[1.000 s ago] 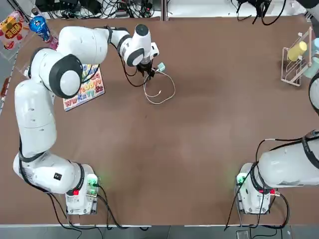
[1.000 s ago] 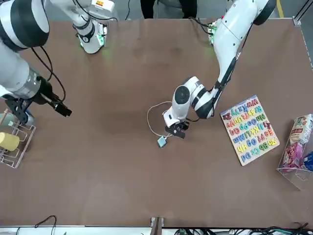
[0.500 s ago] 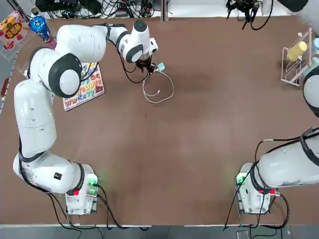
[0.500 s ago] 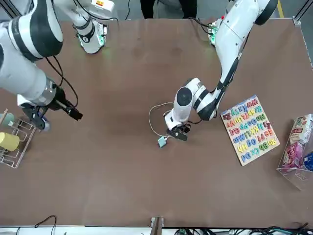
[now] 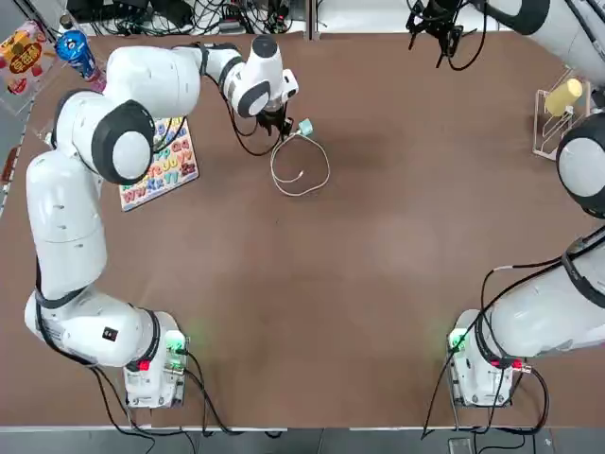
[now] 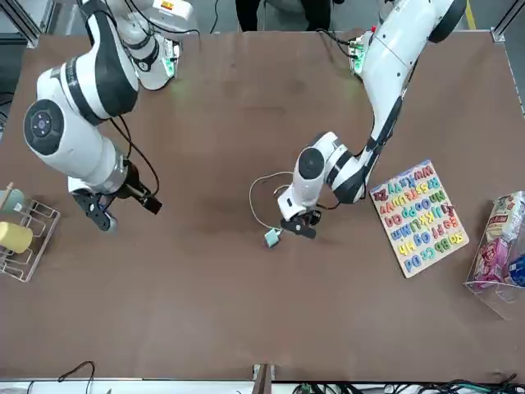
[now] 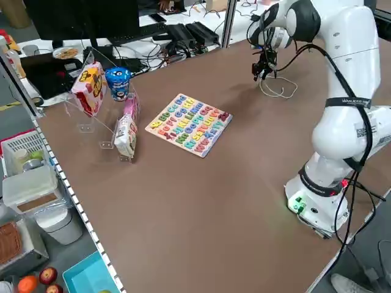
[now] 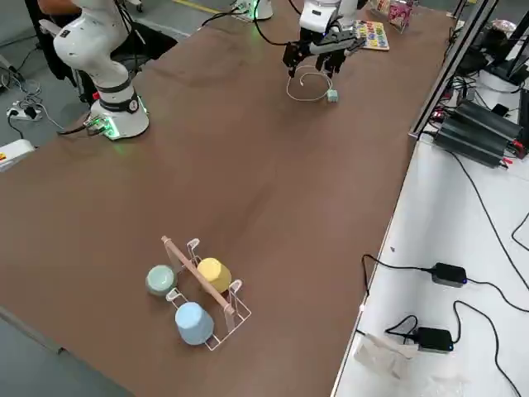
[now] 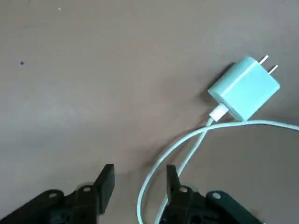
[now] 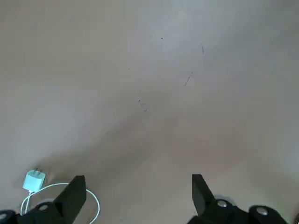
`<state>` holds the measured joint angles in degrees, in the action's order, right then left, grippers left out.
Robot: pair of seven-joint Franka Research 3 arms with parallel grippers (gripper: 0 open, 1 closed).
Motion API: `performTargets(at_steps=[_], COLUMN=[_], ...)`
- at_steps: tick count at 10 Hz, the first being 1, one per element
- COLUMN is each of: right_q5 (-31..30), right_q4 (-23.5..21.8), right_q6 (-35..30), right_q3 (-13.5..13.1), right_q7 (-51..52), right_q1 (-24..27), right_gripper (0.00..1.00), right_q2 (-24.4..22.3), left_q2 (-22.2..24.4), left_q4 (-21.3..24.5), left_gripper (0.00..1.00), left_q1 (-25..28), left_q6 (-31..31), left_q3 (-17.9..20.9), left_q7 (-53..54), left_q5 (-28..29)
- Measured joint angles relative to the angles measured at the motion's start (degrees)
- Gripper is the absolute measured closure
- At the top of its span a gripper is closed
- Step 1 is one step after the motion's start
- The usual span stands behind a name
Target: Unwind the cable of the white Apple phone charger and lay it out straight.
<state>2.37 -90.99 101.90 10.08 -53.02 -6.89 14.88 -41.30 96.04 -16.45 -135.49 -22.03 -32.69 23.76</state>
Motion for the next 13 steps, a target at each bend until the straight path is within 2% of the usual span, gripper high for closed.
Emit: performTargets(at_steps=[3,8,11,13], right_q5=[-0.11,-0.11,-0.11,-0.11], right_q4=[0.34,0.34,0.35,0.36], right_q6=[0.0,-0.05,-0.05,-0.09], right_q3=[-0.32,-0.57,-0.57,-0.57], right_q7=[-0.23,-0.3,-0.3,-0.31], right_q1=[0.03,0.09,0.09,0.09], right_gripper=[0.0,0.0,0.0,0.0], right_q2=[0.0,0.0,0.0,0.0], left_q2=[-1.06,-1.61,-2.48,-2.48], left_q4=[0.07,0.24,0.25,0.23], left_gripper=[0.53,0.55,0.63,0.78], left_q1=[-0.15,-0.94,-0.94,-0.93], left_q6=[0.01,0.04,0.04,0.04], left_q3=[-0.02,-0.05,-0.04,-0.05], left_q7=[0.0,-0.98,-0.99,-0.98], left_q5=[0.0,0.0,0.03,0.08])
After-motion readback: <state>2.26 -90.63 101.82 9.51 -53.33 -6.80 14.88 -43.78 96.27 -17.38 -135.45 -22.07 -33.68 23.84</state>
